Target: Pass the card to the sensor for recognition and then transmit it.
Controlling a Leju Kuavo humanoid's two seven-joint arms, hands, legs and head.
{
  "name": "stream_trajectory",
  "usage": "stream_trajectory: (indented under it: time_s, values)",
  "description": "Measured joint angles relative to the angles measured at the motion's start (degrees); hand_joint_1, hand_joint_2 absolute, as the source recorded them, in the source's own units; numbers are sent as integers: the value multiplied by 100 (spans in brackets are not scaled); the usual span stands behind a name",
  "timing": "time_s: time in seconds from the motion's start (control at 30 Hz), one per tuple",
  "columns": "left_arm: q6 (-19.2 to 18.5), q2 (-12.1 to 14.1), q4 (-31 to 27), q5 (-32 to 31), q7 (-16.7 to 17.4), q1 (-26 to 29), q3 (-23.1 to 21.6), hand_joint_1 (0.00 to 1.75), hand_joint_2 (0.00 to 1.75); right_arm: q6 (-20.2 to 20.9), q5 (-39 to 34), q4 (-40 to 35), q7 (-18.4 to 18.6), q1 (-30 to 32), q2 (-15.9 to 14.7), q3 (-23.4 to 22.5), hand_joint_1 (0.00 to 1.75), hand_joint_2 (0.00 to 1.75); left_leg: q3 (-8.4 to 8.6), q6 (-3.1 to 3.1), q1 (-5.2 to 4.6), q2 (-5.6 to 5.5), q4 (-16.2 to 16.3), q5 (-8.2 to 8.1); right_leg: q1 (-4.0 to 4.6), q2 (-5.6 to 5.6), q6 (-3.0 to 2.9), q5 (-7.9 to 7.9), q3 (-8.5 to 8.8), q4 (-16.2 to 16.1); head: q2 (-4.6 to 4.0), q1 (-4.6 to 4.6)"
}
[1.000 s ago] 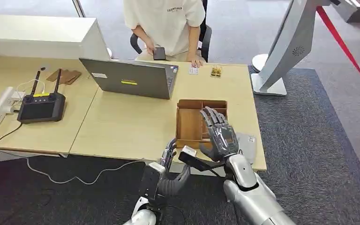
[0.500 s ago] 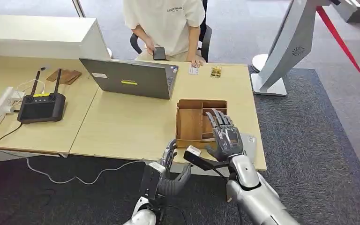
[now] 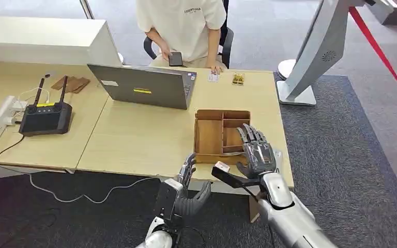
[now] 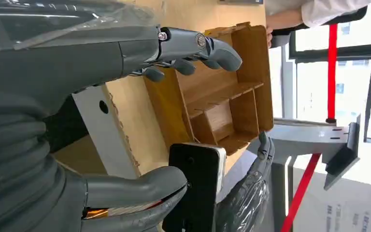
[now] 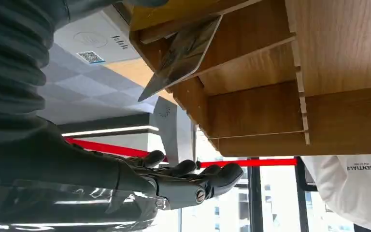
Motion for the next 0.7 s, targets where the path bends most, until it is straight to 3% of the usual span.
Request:
stream_trajectory:
  time_s: [0.67, 0.7]
  values:
    - [24, -2, 0, -85, 9, 3, 0, 0, 175, -160, -63, 297, -85, -125, 13, 0, 5, 175, 0, 0, 0, 0, 0, 0, 0, 0, 0, 0, 1, 0, 0, -2]
    - [26, -2, 0, -85, 9, 3, 0, 0, 175, -153, -63, 304, -87, -134, 20, 0, 129, 175, 0, 0, 0, 0, 0, 0, 0, 0, 0, 0, 1, 1, 0, 0]
